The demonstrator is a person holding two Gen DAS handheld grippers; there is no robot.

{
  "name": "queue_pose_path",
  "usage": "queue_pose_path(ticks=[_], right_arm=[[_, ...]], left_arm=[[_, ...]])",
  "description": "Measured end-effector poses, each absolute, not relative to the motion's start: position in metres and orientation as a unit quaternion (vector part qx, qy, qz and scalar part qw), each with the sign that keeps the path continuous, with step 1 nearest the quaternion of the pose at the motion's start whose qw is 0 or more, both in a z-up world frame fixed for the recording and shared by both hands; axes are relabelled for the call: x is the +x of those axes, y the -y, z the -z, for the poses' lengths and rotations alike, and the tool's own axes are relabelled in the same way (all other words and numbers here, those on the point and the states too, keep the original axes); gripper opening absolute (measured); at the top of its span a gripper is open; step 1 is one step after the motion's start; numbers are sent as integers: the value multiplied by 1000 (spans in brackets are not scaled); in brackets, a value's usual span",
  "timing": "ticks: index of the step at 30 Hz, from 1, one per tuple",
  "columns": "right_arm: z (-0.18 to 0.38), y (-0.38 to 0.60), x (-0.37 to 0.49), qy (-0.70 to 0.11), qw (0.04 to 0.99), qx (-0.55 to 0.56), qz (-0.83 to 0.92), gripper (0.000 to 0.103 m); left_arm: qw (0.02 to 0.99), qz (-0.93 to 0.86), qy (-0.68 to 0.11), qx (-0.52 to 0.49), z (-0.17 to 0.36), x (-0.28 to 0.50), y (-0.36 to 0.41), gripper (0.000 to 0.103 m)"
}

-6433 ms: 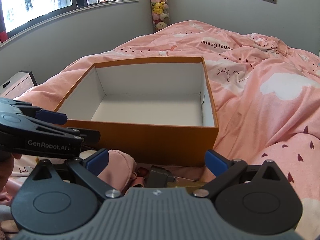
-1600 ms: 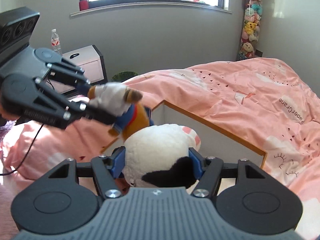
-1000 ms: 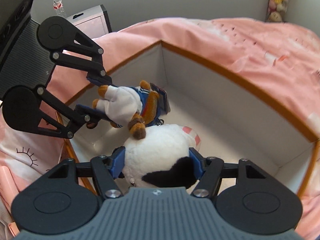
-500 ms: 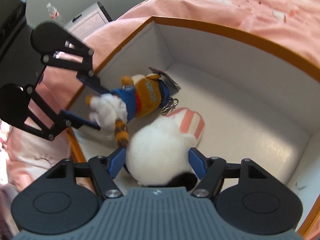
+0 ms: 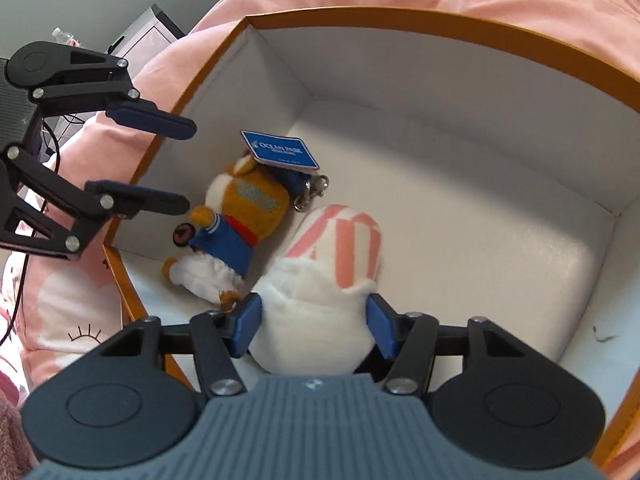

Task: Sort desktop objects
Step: 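Carry both plushes into the box and open both tools to release them, then withdraw both tools from the box back toward the item pile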

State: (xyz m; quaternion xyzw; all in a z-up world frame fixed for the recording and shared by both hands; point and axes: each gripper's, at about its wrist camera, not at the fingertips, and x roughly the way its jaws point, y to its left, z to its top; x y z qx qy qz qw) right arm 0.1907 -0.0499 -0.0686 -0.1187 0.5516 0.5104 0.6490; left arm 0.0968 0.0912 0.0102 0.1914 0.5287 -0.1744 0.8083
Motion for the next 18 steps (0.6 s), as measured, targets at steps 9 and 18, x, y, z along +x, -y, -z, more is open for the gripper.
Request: queue_pose_path(ticks=[9,18], right_arm=[[77,18,187,-572,624,-80,-527,51],[77,16,187,-571,634,-88,-513,55]], left_arm=[[817,163,-524,176,-22,83,-95,54],[830,168,-506,165,-22,73,-89,54]])
